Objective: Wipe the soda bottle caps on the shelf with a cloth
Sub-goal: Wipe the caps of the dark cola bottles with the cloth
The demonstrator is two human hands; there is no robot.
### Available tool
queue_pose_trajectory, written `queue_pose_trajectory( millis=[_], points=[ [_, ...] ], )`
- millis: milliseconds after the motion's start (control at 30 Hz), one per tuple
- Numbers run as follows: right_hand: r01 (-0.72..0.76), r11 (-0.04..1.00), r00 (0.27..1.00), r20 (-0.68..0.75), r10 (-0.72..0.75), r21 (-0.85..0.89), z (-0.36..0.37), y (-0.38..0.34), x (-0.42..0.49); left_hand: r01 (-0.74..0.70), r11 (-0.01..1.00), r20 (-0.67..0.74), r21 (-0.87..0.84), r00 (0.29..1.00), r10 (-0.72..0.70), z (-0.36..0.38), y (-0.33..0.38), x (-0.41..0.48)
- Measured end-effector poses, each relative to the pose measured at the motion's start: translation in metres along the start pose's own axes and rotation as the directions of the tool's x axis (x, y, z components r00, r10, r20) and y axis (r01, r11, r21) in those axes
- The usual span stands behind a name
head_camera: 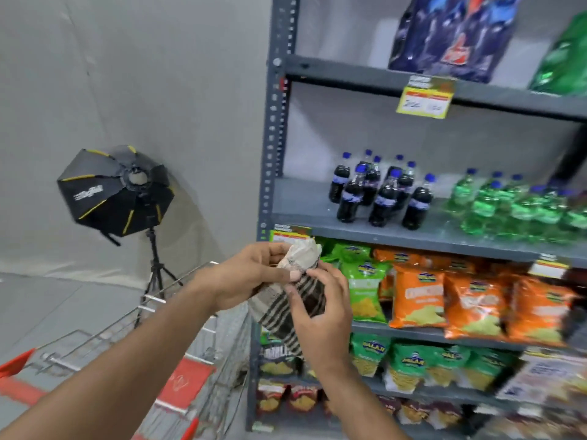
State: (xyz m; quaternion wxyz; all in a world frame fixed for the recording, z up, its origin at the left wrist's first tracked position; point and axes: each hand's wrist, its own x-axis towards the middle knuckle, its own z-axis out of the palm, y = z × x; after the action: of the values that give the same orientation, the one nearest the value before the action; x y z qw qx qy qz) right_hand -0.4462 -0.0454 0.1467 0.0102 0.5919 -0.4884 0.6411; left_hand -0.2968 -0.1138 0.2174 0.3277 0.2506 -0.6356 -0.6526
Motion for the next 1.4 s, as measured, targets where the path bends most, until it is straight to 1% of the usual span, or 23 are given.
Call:
queue_pose_trajectory(
  millis=[67,133,200,267,367,467,533,633,700,800,900,1000,1067,1167,1233,1300,1400],
  points=[
    [0.026,1.000,0.998,-0.052,-0.027,-0.005,-0.024,0.015,0.012,-0.011,0.999,0.043,-0.034,0.999,0.012,0.025,0.002,0.025],
    [0.002,1.000,0.995,-0.100,-0.002,0.000,-0.048,0.034,0.027,-0.011,0.999,0.069,-0.037,0.998,0.014,0.048,0.003,0.053],
    [-0.021,1.000,0.991,-0.130,0.021,-0.005,-0.072,0.057,0.043,-0.011,1.000,0.054,0.006,0.998,0.010,0.071,0.003,0.080],
    [-0.010,0.998,0.988,-0.157,0.001,-0.060,-0.094,0.082,0.058,-0.002,0.998,0.035,0.058,0.999,0.000,0.095,0.003,0.105],
    [0.034,0.995,0.985,-0.167,-0.050,-0.095,-0.121,0.115,0.083,0.017,0.996,0.008,0.084,1.000,-0.018,0.124,0.002,0.142],
    [0.078,0.993,0.982,-0.164,-0.091,-0.086,-0.150,0.147,0.110,-0.002,0.993,0.015,0.119,1.000,0.000,0.149,0.002,0.182],
    [0.086,0.994,0.981,-0.166,-0.097,-0.070,-0.165,0.167,0.127,-0.015,0.990,-0.024,0.137,1.000,0.018,0.164,0.003,0.205],
    [0.100,0.993,0.982,-0.155,-0.108,-0.060,-0.181,0.192,0.145,-0.056,0.974,-0.131,0.220,0.988,0.086,0.179,0.005,0.235],
    [0.101,0.994,0.984,-0.144,-0.106,-0.038,-0.188,0.205,0.153,-0.105,0.962,-0.221,0.253,0.962,0.164,0.176,0.006,0.257],
    [0.092,0.996,0.987,-0.127,-0.093,-0.015,-0.196,0.221,0.163,-0.161,0.945,-0.349,0.285,0.901,0.259,0.164,0.014,0.292],
    [0.101,0.995,0.989,-0.110,-0.102,-0.020,-0.198,0.232,0.172,-0.220,0.919,-0.414,0.329,0.841,0.349,0.148,0.026,0.319],
    [0.103,0.994,0.989,-0.102,-0.105,-0.027,-0.195,0.238,0.181,-0.235,0.906,-0.443,0.351,0.811,0.382,0.130,0.030,0.344],
    [0.105,0.994,0.988,-0.111,-0.109,-0.042,-0.188,0.237,0.190,-0.242,0.907,-0.438,0.345,0.813,0.384,0.120,0.030,0.360],
    [0.145,0.987,0.982,-0.114,-0.152,-0.069,-0.177,0.236,0.202,-0.224,0.917,-0.405,0.331,0.844,0.352,0.111,0.030,0.381],
    [0.150,0.986,0.980,-0.116,-0.159,-0.078,-0.167,0.235,0.211,-0.189,0.925,-0.376,0.329,0.873,0.312,0.107,0.030,0.394],
    [0.147,0.986,0.980,-0.121,-0.157,-0.084,-0.158,0.236,0.216,-0.121,0.932,-0.376,0.341,0.891,0.253,0.103,0.028,0.405],
    [0.118,0.992,0.989,-0.083,-0.122,-0.052,-0.144,0.242,0.222,-0.054,0.937,-0.400,0.344,0.895,0.198,0.096,0.024,0.414]
  ],
)
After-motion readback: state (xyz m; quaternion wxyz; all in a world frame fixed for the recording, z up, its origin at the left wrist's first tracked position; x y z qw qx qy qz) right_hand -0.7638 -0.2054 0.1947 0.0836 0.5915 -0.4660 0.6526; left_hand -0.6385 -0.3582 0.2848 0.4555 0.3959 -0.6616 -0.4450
